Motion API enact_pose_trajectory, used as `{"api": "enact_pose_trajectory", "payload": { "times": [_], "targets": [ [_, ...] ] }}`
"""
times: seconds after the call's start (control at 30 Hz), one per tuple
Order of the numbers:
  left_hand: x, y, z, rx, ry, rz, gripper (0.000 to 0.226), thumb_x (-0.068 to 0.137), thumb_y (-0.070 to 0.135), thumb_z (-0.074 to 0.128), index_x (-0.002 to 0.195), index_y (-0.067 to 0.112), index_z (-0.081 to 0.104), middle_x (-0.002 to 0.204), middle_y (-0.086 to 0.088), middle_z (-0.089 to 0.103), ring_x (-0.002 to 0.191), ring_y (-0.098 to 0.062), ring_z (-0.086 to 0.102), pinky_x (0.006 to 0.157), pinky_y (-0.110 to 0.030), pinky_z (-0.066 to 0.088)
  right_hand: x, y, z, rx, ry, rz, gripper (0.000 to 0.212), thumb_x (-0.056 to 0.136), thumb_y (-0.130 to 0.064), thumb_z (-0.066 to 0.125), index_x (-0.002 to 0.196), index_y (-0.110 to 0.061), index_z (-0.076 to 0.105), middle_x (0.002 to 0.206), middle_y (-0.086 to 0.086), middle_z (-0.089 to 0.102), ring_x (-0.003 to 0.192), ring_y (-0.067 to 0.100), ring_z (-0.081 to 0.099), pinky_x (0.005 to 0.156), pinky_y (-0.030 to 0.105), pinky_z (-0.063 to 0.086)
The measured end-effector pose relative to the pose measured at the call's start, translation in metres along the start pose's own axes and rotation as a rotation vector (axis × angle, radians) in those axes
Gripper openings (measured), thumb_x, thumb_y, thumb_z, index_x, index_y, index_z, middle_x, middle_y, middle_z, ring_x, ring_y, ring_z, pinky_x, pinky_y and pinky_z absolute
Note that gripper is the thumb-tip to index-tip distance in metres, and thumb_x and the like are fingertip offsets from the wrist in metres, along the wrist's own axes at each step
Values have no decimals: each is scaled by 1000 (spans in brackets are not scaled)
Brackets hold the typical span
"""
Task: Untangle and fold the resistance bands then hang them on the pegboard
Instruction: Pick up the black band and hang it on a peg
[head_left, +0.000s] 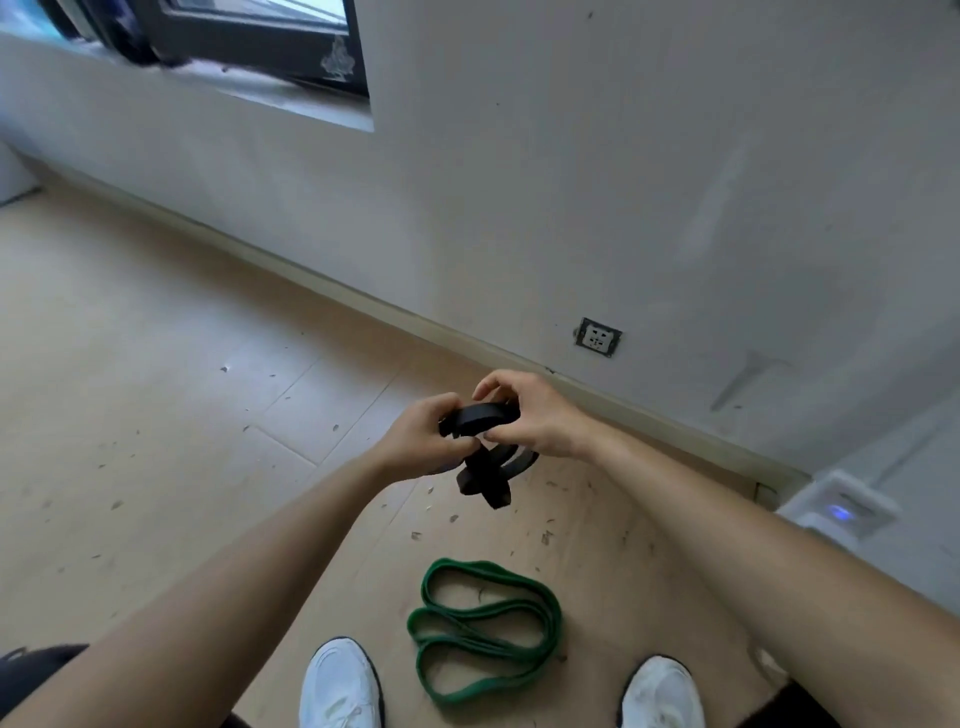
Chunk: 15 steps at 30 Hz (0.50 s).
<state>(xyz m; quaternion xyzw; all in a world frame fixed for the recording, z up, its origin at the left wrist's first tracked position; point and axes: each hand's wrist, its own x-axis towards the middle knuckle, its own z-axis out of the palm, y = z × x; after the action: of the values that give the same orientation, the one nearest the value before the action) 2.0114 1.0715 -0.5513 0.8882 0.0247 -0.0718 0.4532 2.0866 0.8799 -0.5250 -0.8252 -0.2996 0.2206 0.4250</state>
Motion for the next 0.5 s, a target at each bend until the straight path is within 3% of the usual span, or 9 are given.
{"api": "enact_pose_trajectory", "payload": {
  "times": [0.07, 0.17, 0.23, 0.3, 0.37, 0.43, 0.5],
  "targets": [
    [-4, 13, -3, -8, -5, 35, 33, 68, 38, 68, 88, 13, 61, 81, -13, 62, 76, -31, 59, 66, -42, 44, -10, -9, -10, -32, -14, -18, 35, 80, -8, 74, 110, -22, 64, 90, 1, 69, 79, 14, 66, 69, 24, 53],
    [-10, 36, -7, -96, -13, 49, 19, 78, 19, 74, 81, 11, 56, 68, 1, 51, 63, -14, 48, 63, -27, 36, -27, -16, -23, -61, -9, -28, 39, 79, -1, 69, 113, -21, 63, 94, 2, 69, 80, 10, 64, 68, 22, 52],
    [-15, 48, -11, -160, 2, 72, 21, 82, 9, 76, 78, 13, 56, 67, 6, 50, 62, -9, 47, 62, -23, 36, -36, -11, -29, -31, 36, -3, 37, 79, -2, 73, 111, -18, 66, 98, 4, 71, 87, 13, 66, 77, 30, 54],
    [-19, 55, -15, -240, 6, 84, 16, 84, 9, 78, 83, 9, 62, 70, 1, 56, 67, -14, 53, 67, -28, 41, -47, -2, -29, 84, 62, 46, 29, 80, -4, 80, 106, -10, 68, 97, 7, 72, 89, 15, 67, 87, 39, 55],
    [-26, 62, -19, -320, -3, 98, 15, 84, 11, 79, 90, 7, 66, 77, -10, 66, 74, -28, 62, 72, -40, 47, -58, 2, -24, 215, 64, 92, 25, 82, -5, 81, 102, -1, 68, 93, 8, 71, 86, 13, 67, 91, 44, 55],
    [-32, 67, -20, -404, 0, 98, 15, 85, 9, 80, 94, 6, 68, 86, -17, 72, 88, -38, 70, 82, -44, 53, -65, 1, -19, 340, 55, 112, 27, 85, -3, 79, 106, 5, 66, 101, 11, 74, 93, 18, 71, 92, 42, 56],
    [-37, 70, -23, -496, 4, 93, 15, 87, 7, 78, 98, 4, 69, 85, -12, 72, 91, -35, 71, 88, -42, 54, -69, -4, -16, 480, 35, 128, 29, 88, -3, 76, 112, 6, 62, 112, 15, 76, 104, 25, 73, 93, 38, 58]
  ]
}}
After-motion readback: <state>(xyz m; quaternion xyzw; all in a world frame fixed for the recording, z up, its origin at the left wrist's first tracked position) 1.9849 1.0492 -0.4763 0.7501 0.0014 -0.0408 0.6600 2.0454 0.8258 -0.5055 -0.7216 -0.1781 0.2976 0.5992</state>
